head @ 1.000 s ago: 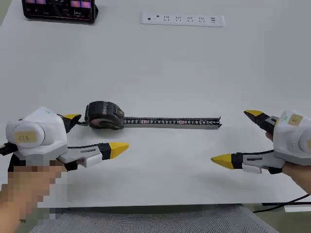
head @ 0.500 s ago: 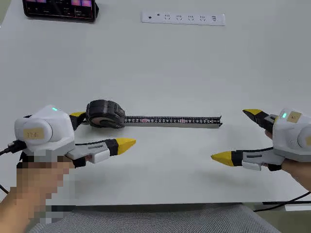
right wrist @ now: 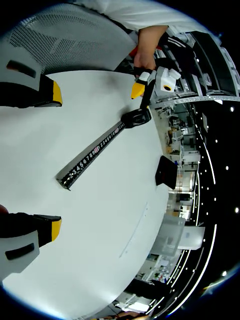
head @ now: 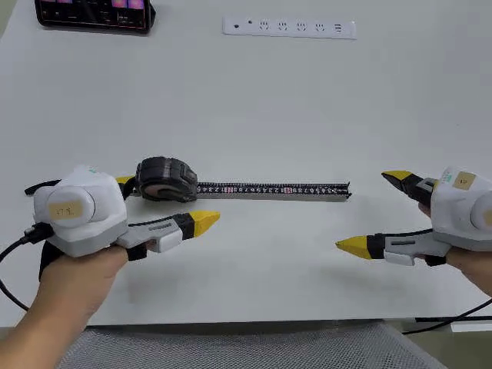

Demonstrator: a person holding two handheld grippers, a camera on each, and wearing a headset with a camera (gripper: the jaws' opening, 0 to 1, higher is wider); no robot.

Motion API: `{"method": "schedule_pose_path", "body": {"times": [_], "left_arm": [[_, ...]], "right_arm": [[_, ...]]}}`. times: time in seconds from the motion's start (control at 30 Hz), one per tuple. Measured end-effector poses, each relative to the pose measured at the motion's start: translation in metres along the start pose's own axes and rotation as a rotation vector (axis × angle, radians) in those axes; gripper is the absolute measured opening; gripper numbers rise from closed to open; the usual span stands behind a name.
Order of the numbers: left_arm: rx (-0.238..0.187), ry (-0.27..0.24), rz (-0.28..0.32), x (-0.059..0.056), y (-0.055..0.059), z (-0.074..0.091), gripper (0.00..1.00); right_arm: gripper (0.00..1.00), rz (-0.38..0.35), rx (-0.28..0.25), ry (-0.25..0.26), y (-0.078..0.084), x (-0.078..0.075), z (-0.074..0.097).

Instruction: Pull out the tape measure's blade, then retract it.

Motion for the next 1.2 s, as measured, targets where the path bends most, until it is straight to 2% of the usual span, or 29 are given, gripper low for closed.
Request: {"method": "schedule_pose_path", "body": {"times": [0.63,0.83,1.2], "left_arm": [[-0.015,-0.121,0.042,0.009,-0.003,-0.01,0.86],[-0.029,-0.154,0.075,0.013,-0.005,-0.012,0.83],[-0.038,-0.222,0.098,0.019,-0.006,-0.017,0.8]], "right_arm": [[0.74,0.098,0.08,-0.092,-0.005,-0.016,-0.009],[0.7,0.139,0.105,-0.1,-0.003,-0.022,-0.011],[0.62,0.193,0.139,-0.131,-0.006,-0.032,-0.016]]}}
Point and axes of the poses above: the centre of the closed fingertips' face, and the gripper's own axes: z roughly backward along the fingers, x roughly to its left, y roughly out of its underside, the point moved 1 cm from there along z, roughly backward along the fingers, and after that the axes turned 1 degree about -z, right-handed, at the moved point
